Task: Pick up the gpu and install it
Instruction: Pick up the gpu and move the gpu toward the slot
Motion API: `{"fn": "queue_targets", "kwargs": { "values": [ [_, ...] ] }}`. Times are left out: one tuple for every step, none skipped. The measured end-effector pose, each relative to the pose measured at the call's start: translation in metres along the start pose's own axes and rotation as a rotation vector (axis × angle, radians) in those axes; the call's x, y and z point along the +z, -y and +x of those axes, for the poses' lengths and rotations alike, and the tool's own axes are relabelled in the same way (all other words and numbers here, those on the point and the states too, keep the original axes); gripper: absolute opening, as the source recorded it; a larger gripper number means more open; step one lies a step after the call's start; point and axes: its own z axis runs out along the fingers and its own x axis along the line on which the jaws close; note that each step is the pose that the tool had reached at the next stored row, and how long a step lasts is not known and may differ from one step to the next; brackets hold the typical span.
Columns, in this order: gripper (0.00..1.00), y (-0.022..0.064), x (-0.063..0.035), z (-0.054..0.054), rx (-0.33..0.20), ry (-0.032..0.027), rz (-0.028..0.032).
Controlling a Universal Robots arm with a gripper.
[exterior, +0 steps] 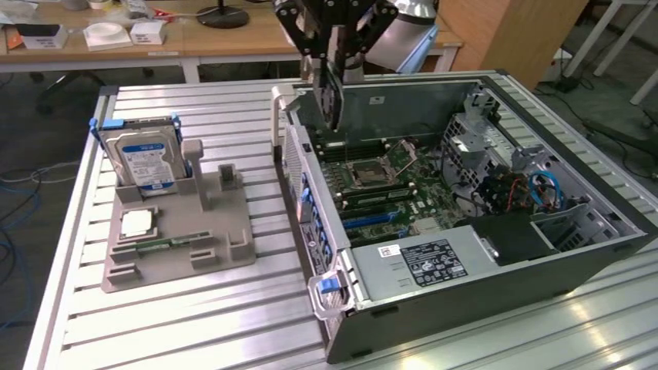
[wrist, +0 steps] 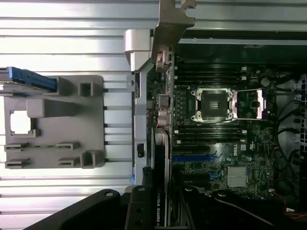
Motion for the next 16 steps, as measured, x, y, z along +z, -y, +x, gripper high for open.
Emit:
{"fn": "queue_targets", "kwargs": {
  "values": [
    [0.26,0.0000,0.0000,-0.005,0.000,-0.0002,0.0000],
    [0.26,0.0001,0.0000,-0.009,0.000,-0.0003,0.0001],
    [0.26,0.0001,0.0000,-0.014,0.000,-0.0004,0.0000],
    [0.26,0.0002,0.0002,-0.018,0.000,-0.0004,0.0000],
    [0.26,0.0002,0.0003,-0.023,0.000,-0.0004,0.0000],
    [0.26,0.0003,0.0003,-0.027,0.000,-0.0003,0.0000],
    [0.26,0.0003,0.0004,-0.032,0.000,-0.0004,0.0000],
    [0.26,0.0004,0.0005,-0.037,0.000,-0.0004,0.0000],
    [0.26,0.0004,0.0006,-0.041,0.000,-0.0004,0.0000],
    [0.26,0.0003,0.0007,-0.045,0.000,-0.0004,0.0000],
    [0.26,0.0002,0.0007,-0.050,0.000,-0.0004,0.0000],
    [0.26,0.0001,0.0008,-0.054,0.000,-0.0004,0.0000],
    [0.26,0.0000,0.0009,-0.059,0.000,-0.0004,0.0000],
    [0.26,-0.0001,0.0010,-0.063,0.000,-0.0004,0.0000],
    [0.26,-0.0002,0.0011,-0.068,0.000,-0.0004,0.0000],
    [0.26,-0.0003,0.0013,-0.073,0.000,-0.0003,-0.0001]
  ]
}}
